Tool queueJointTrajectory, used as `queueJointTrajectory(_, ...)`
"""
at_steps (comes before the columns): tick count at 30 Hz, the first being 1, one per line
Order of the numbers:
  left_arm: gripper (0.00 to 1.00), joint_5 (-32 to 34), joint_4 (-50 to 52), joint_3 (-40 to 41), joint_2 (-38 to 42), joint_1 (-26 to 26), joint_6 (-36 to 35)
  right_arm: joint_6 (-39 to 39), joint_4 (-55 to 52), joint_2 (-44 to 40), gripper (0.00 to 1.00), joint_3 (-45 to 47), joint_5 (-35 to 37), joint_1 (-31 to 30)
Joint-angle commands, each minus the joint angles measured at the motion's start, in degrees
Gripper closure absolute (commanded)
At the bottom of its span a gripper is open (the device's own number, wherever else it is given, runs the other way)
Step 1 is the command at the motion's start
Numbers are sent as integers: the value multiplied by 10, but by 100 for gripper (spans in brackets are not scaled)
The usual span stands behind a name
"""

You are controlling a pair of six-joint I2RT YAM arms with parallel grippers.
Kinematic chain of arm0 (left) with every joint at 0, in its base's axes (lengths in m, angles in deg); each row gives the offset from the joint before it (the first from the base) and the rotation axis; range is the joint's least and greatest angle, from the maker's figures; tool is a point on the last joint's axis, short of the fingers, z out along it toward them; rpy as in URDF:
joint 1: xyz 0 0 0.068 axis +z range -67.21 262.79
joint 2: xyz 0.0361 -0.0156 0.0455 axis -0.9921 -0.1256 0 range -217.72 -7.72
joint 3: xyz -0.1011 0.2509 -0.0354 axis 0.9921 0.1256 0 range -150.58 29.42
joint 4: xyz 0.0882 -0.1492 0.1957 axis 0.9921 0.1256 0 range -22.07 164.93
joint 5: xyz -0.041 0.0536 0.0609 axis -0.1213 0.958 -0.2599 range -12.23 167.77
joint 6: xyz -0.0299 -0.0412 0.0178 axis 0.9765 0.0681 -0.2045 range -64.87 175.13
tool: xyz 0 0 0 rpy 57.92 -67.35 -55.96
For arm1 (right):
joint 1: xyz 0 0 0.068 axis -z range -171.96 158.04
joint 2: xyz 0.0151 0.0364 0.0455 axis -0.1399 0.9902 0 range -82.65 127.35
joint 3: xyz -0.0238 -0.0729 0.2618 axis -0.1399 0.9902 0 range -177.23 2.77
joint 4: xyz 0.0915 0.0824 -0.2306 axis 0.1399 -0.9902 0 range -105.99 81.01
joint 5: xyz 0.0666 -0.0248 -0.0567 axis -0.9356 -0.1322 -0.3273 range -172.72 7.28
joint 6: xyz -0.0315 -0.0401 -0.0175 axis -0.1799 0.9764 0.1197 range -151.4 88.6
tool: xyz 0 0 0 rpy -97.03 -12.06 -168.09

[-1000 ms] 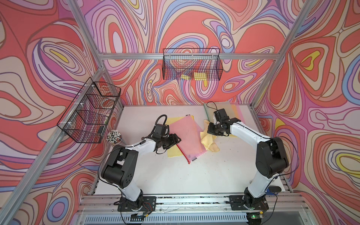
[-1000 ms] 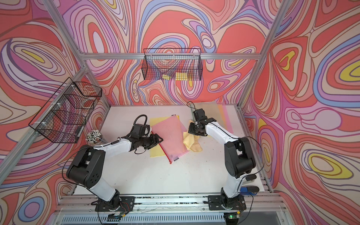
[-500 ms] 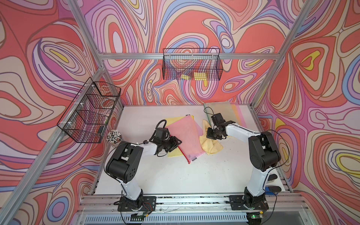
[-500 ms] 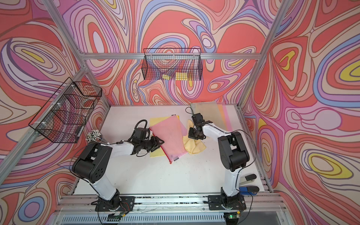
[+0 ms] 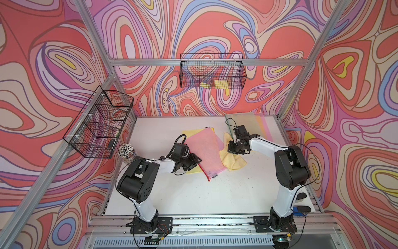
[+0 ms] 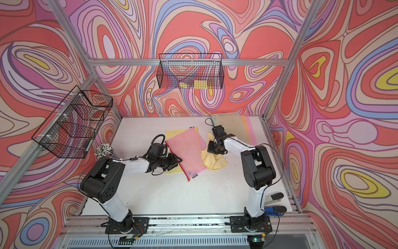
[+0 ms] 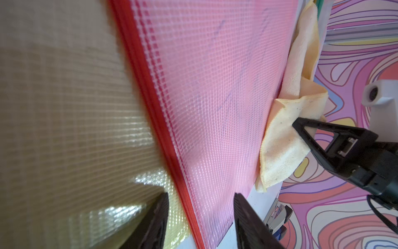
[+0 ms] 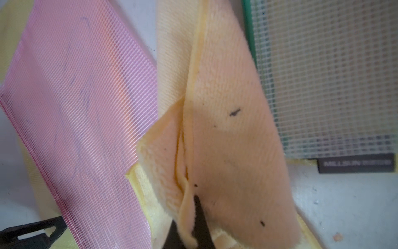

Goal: Wipe the document bag
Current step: Wipe the dirt from the document bag.

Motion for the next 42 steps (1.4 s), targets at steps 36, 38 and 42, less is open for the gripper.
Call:
queueJointTrajectory(36,88,57,83,-84,-80,-44,-13,-7,15,-13,100,31,-20,-12)
queueJointTrajectory(38,91,58,82,-86,-83,-44,-13,-8,16,-13,100,33,-21,-14)
queueJointTrajectory(42,100,51,77,-90,-89,-44,-13,-9,13,-15,100,31,-22,-19)
